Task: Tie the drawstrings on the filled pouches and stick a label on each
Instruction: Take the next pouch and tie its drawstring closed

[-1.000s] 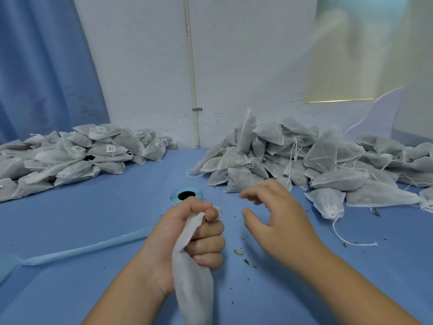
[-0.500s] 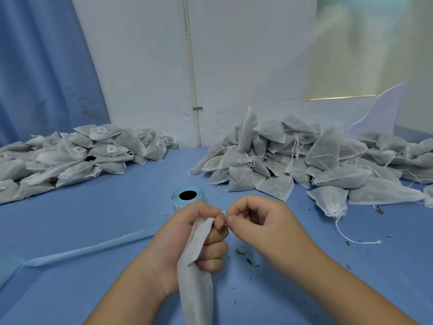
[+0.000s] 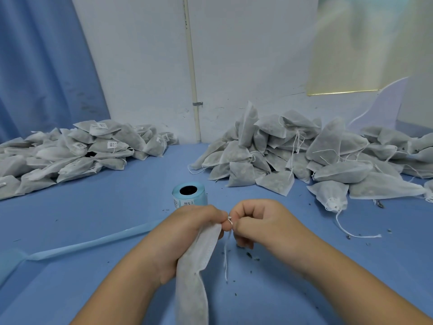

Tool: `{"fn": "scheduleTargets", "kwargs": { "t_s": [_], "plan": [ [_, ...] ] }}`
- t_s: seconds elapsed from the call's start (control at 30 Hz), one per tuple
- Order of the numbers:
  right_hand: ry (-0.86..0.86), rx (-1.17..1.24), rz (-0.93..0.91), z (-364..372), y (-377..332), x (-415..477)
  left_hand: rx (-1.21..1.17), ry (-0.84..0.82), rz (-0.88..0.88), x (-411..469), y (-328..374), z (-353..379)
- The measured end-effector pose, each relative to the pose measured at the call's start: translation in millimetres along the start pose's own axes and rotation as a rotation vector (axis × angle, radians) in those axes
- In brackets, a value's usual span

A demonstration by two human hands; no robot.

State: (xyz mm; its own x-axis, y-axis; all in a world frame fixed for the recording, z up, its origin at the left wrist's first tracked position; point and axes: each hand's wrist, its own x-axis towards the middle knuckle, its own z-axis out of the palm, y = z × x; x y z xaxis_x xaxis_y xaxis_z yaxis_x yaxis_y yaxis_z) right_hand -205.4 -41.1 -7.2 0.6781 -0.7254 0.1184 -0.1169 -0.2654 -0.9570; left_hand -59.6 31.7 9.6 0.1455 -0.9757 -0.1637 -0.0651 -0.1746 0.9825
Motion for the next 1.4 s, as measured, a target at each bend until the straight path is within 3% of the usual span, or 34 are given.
{"fn": "scheduleTargets", "kwargs": {
  "t_s": [0.47, 0.73, 0.9, 1.13, 1.4],
  "plan": [
    [-0.001, -0.025, -0.019, -4.4, 5.0, 2.1, 0.185, 0.166, 0.159, 4.3, -4.1, 0.8],
    [0.1, 0.158, -0.076, -2.0, 1.8, 1.6, 0.127, 0.189, 0.21, 7.7, -5.4, -3.2],
    [0.158, 0.111, -0.07, 3.2, -0.3, 0.4, 0.159, 0.236, 0.269, 10.3, -8.2, -2.3],
    [0.333, -0.172, -0.198, 10.3, 2.9, -1.9, 0.334, 0.317, 0.382, 11.9, -11.3, 2.3],
    [0.315, -0.232, -0.142, 11.5, 4.0, -2.1, 0.41, 0.425, 0.438, 12.0, -12.3, 3.3]
  ]
}}
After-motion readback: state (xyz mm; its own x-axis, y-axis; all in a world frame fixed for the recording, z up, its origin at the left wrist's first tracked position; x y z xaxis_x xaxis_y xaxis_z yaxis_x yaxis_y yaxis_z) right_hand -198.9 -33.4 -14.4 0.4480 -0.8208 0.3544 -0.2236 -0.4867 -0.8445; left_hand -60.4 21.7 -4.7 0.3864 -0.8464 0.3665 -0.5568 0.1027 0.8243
